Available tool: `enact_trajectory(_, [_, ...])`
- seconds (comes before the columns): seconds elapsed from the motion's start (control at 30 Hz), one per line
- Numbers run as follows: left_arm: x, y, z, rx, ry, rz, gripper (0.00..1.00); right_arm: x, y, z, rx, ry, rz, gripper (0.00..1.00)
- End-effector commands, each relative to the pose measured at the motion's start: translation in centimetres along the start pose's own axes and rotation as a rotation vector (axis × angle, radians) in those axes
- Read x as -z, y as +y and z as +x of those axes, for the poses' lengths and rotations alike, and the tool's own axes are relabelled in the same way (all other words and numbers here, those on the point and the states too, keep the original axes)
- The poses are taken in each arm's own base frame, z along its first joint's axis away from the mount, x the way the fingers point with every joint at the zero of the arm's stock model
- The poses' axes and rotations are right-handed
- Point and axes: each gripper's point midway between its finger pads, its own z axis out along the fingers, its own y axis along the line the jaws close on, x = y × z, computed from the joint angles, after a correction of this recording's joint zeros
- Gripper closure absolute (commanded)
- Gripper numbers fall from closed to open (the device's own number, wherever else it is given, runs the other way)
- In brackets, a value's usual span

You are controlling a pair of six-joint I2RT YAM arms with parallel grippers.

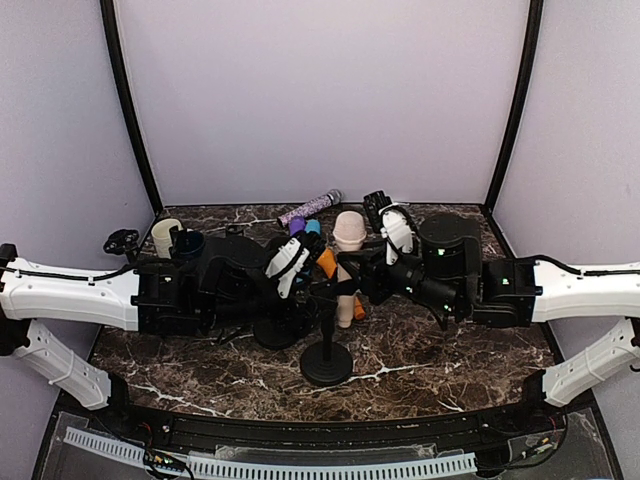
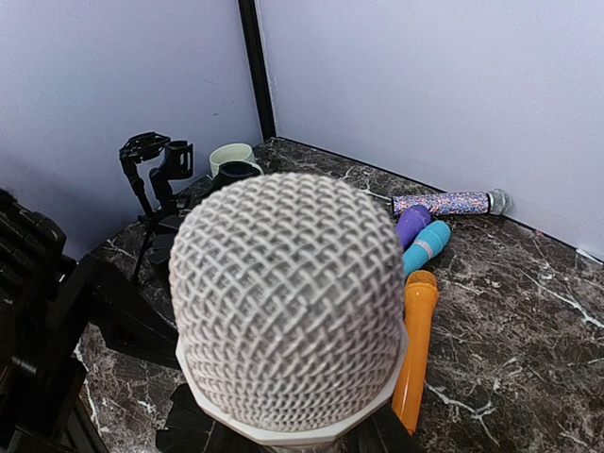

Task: Remove the microphone from the stand
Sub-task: Hold the microphone stand at the corner of the board, then remove the microphone from the microphone stand.

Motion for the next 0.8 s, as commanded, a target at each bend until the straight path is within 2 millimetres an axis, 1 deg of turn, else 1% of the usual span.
enact_trajectory(0.0, [0.0,-0.1,-0.1,0.004,-0.013,0.005,0.29,1.1,1.3,-3.7,-0.073,-0.129,-0.063,1.0])
enact_trajectory(0.1, [-0.1,-0.2,-0.1,0.001,-0.017,0.008,0.3,1.1,1.4,-3.6,-0.075,-0.129,-0.065,1.0])
enact_trajectory(0.17, [0.0,-0.2,-0.2,0.002,-0.02,0.009,0.34,1.1,1.4,-3.6,-0.078,-0.129,-0.066,1.0])
enact_trajectory(0.2, [0.0,-0.2,-0.2,0.002,-0.022,0.012,0.4,1.1,1.5,-3.6,-0.078,-0.128,-0.068,1.0])
enact_trajectory(0.23, [0.2,-0.3,-0.4,0.004,-0.028,0.014,0.51,1.1,1.5,-3.6,-0.079,-0.129,-0.069,1.0])
enact_trajectory(0.27, [0.1,-0.3,-0.2,0.001,-0.025,0.019,0.56,1.0,1.5,-3.5,-0.079,-0.128,-0.068,1.0])
enact_trajectory(0.3, [0.2,-0.3,-0.3,-0.002,-0.031,0.022,0.64,1.0,1.5,-3.5,-0.079,-0.129,-0.067,1.0])
enact_trajectory(0.33, [0.3,-0.4,-0.1,-0.004,-0.028,0.028,0.67,1.0,1.5,-3.6,-0.079,-0.13,-0.066,1.0])
enact_trajectory(0.37, [0.3,-0.4,-0.1,-0.007,-0.03,0.03,0.73,1.1,1.5,-3.6,-0.079,-0.13,-0.066,1.0])
enact_trajectory(0.5, [0.4,-0.6,0.9,-0.015,-0.012,0.046,0.86,1.1,1.4,-3.8,-0.079,-0.135,-0.059,1.0])
enact_trajectory(0.63, [0.5,-0.6,1.6,-0.014,0.004,0.053,0.91,1.4,0.9,-4.0,-0.082,-0.137,-0.037,1.0])
enact_trajectory(0.77, [0.6,-0.5,1.8,-0.012,0.011,0.047,0.93,1.9,-0.3,-4.4,-0.077,-0.138,0.026,1.0])
